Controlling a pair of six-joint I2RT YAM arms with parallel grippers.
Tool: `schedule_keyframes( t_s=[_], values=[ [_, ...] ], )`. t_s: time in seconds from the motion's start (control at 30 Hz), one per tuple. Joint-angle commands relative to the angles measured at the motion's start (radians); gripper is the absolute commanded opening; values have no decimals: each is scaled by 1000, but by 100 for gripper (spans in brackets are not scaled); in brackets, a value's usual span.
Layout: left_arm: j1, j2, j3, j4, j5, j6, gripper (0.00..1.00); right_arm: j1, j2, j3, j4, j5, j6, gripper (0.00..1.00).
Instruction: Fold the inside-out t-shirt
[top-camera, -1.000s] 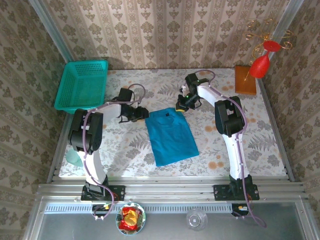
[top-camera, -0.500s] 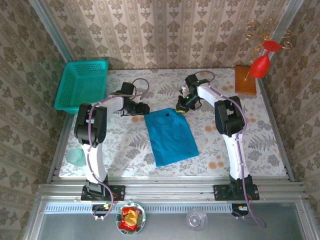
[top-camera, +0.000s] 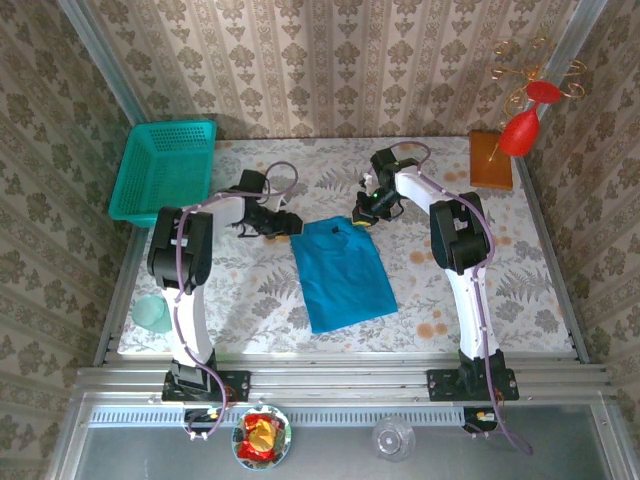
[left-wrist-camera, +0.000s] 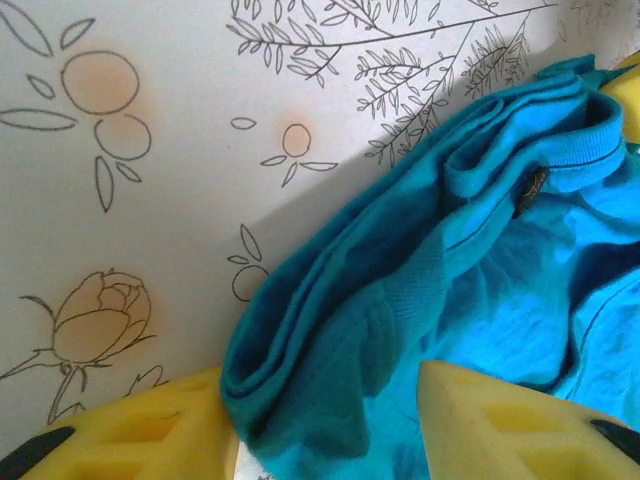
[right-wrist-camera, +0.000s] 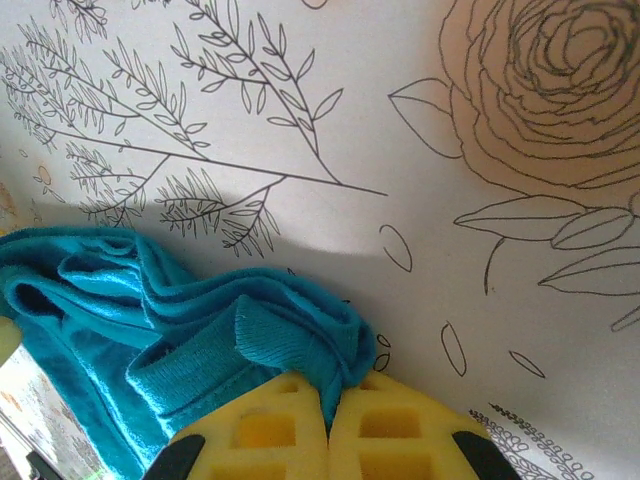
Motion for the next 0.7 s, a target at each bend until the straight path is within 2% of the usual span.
schedule_keyframes(
  t_s=[0.0, 0.27, 0.47, 0.67],
  values=[
    [20, -15, -50, 24, 114, -30, 50, 7, -43, -14, -56, 15, -11, 0],
    [12, -17, -119, 135, 183, -72, 48, 8, -44, -16, -56, 15, -9, 0],
    [-5, 1, -127, 167, 181, -79, 44, 8, -46, -22, -52, 15, -6, 0],
    [-19, -4, -117, 169, 169, -72, 34, 7, -52, -25, -52, 20, -6, 0]
  ],
)
